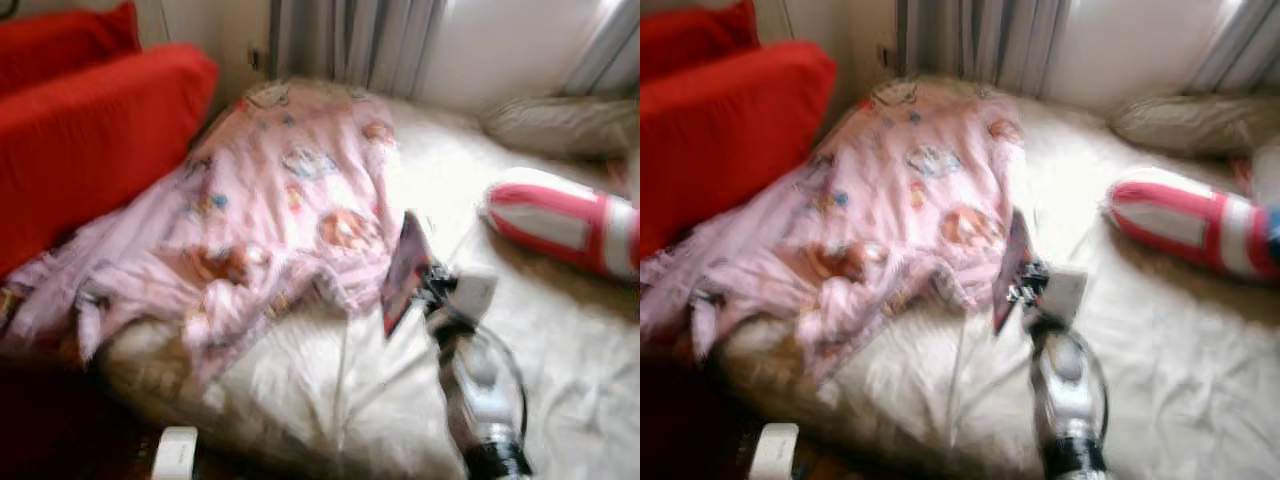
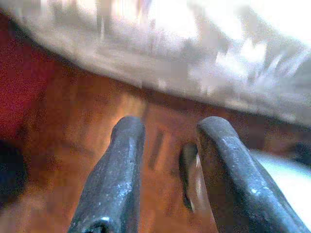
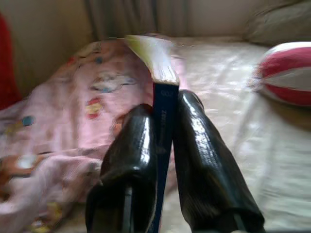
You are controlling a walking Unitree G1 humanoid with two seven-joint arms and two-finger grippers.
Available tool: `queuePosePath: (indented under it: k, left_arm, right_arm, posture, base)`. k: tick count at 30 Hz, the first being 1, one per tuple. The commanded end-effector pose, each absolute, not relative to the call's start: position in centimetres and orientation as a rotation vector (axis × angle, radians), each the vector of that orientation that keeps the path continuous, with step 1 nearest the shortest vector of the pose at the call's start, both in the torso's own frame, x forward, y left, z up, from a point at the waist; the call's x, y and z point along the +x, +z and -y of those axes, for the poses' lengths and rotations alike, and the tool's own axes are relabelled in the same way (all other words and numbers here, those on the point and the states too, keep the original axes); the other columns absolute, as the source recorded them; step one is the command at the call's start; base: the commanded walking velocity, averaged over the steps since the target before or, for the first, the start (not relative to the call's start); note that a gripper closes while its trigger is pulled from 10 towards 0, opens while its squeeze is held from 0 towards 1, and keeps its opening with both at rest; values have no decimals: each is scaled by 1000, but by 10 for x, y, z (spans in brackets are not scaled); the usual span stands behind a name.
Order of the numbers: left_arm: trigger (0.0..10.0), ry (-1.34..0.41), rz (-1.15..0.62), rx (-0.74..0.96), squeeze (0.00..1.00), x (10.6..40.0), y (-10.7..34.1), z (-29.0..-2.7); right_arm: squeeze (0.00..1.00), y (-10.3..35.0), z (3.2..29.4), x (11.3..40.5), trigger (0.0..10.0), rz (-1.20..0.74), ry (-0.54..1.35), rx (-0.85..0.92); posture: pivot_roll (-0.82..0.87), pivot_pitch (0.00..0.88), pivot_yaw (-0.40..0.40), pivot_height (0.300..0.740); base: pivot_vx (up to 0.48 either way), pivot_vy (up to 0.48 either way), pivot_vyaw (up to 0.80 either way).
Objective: Clean up the room
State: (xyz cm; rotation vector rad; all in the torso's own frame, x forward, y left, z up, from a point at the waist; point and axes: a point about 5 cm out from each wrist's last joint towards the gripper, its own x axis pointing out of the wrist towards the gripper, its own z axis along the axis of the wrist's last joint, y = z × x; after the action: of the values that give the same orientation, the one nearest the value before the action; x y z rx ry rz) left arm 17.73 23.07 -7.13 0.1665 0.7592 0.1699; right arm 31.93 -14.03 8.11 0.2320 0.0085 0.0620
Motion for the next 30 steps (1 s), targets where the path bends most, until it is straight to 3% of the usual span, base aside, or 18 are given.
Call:
queuePosePath:
  k: [1, 30]
  left_arm:
    - [10000, 137, -782, 151, 0, 172, -77, -217]
    - [10000, 147, -779, 139, 0, 173, -77, -216]
  right_arm:
    - [0, 82, 155, 317, 10000, 19, 19, 216]
    - [0, 78, 152, 317, 10000, -2, 22, 209]
  posture:
    - [102, 104, -90, 740]
    - [110, 137, -92, 740]
  base:
    - [0, -322, -594]
    - [0, -321, -20]
